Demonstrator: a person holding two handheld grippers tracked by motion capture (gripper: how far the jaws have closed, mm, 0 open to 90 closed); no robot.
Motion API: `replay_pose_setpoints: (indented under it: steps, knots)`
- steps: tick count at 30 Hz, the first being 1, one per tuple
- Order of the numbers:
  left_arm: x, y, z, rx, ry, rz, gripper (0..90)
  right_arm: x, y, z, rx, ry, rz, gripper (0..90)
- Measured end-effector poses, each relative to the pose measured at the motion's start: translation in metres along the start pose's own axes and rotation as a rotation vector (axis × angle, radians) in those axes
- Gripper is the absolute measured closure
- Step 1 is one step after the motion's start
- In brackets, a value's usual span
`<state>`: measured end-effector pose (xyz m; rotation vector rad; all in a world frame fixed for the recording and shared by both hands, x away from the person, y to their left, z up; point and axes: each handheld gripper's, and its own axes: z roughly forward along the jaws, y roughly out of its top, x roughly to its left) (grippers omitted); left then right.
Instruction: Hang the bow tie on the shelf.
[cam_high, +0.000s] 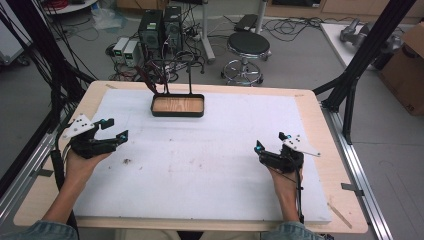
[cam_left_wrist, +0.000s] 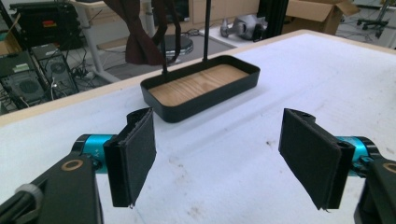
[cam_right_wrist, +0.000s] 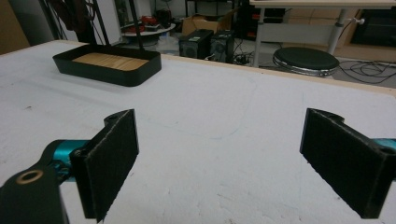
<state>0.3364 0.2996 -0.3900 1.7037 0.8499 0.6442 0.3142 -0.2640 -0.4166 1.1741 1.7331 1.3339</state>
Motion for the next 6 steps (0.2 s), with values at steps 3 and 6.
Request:
replay_pose_setpoints:
  steps: [3,6]
  knots:
    - [-0.0002,-0.0026,-0.0007,0.000,0.001,-0.007,27.5,0.0001,0.0005,-0.0009,-0.004,-0.001,0.001,10.7]
    - [-0.0010,-0.0050,-0.0013,0.002,0.001,-0.021,27.0,0.0000,0.0006,-0.0017,-0.005,0.001,0.006,10.7]
